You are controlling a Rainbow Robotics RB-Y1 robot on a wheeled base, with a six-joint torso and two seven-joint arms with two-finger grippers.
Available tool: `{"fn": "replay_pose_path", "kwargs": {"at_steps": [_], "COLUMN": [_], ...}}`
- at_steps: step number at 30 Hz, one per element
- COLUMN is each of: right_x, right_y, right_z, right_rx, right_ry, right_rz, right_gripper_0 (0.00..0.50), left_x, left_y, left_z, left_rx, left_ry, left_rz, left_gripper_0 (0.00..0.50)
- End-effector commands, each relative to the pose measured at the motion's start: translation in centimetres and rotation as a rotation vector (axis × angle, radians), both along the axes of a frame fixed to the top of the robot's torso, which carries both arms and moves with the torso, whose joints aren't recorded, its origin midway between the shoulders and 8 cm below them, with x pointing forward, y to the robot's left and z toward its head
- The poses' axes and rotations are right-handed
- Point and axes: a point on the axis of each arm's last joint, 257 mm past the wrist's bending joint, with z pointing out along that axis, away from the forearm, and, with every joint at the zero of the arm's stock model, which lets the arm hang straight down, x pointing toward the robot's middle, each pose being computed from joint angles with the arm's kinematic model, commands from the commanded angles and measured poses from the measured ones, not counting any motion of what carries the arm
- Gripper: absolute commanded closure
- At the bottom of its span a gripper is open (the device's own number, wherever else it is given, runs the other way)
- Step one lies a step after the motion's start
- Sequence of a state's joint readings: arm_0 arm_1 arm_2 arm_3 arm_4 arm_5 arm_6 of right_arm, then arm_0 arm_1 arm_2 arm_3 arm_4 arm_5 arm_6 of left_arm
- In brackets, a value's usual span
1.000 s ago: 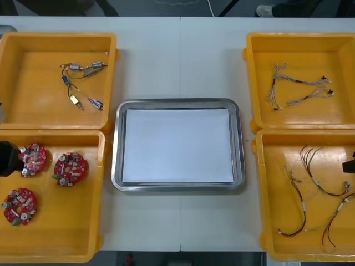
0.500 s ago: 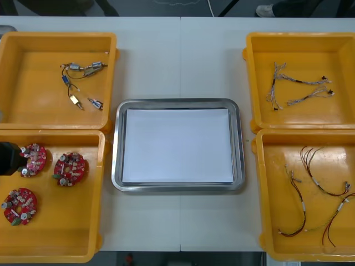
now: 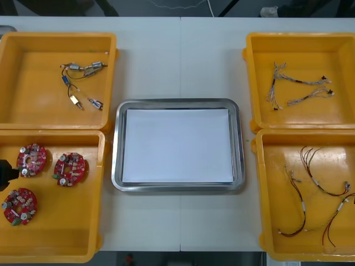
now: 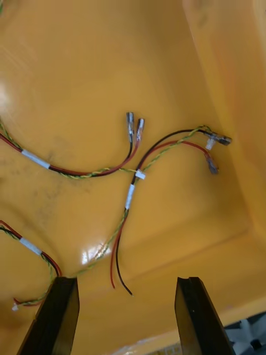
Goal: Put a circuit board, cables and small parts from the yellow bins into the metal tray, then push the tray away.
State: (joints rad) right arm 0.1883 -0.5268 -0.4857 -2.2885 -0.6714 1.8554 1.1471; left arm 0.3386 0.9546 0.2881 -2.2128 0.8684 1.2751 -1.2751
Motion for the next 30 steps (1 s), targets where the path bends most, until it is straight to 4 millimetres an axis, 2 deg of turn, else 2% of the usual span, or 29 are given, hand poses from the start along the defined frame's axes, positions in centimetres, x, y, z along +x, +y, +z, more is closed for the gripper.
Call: {"fn": "replay_pose_path", "kwargs": {"at_steps": [1,10,18,24,30], "right_x": [-1.0,0.8,1.2,1.2,1.1], "right_y": [0.4,0.1,0.5,0.4,0.6], "right_z": [-2.2,-5.1,-7.5,-9.1,-10.3], "right_rx": [0.036,0.073,0.098,0.111,0.121], "right_ry": [-0.007,-0.049,-0.039,-0.026,-0.003], "right_rz": [-0.069,-0.099,-0.113,-0.129,-0.131], "right_gripper_0": [0.0,0.0,0.0,0.0,0.0], "left_x": [-1.8,-3.0,-3.8,-3.9,-3.2], "left_y": [2.2,3.9,5.3,4.9,4.6], "left_z": [0.6,-0.6,-2.1,-3.7,-5.3], "left_rx": [0.096,0.097,0.101,0.079,0.066], "left_ry": [0.018,0.037,0.067,0.092,0.081], "left_rz": [-0.101,-0.177,-0.222,-0.232,-0.24], "left_gripper_0": [0.0,0.0,0.0,0.0,0.0]}}
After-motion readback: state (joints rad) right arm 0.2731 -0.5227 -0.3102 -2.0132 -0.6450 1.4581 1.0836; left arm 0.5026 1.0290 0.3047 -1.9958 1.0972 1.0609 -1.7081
